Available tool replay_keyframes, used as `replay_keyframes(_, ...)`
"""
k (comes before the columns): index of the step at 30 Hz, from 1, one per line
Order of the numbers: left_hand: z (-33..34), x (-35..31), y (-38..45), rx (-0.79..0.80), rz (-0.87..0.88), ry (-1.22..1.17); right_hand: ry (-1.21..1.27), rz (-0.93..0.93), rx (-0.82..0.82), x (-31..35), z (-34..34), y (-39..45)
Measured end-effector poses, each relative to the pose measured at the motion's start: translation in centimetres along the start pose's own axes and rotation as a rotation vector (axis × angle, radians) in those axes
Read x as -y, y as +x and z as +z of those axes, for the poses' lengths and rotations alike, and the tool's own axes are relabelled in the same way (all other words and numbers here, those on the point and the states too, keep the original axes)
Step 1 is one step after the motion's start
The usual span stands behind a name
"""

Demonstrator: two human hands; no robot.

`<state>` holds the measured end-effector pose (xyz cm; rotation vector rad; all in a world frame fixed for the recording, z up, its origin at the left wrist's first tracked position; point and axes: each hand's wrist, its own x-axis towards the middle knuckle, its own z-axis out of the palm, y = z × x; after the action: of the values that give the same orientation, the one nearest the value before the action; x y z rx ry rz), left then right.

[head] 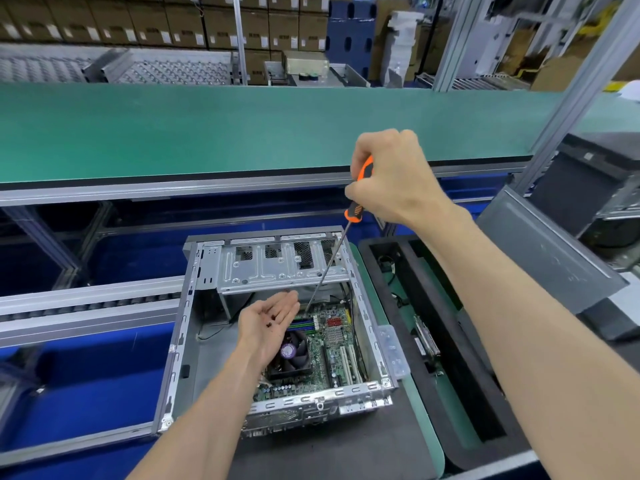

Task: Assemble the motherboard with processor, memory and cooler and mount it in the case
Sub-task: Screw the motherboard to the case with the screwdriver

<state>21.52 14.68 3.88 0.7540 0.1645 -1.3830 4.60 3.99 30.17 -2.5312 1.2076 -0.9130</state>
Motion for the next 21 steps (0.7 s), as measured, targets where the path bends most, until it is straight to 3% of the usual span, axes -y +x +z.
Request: replay_keyframes(21,0.5,0.5,0.1,-0.012,-0.050,0.061,0.056,-0.013,0.011,2.1,1.9,-0.4)
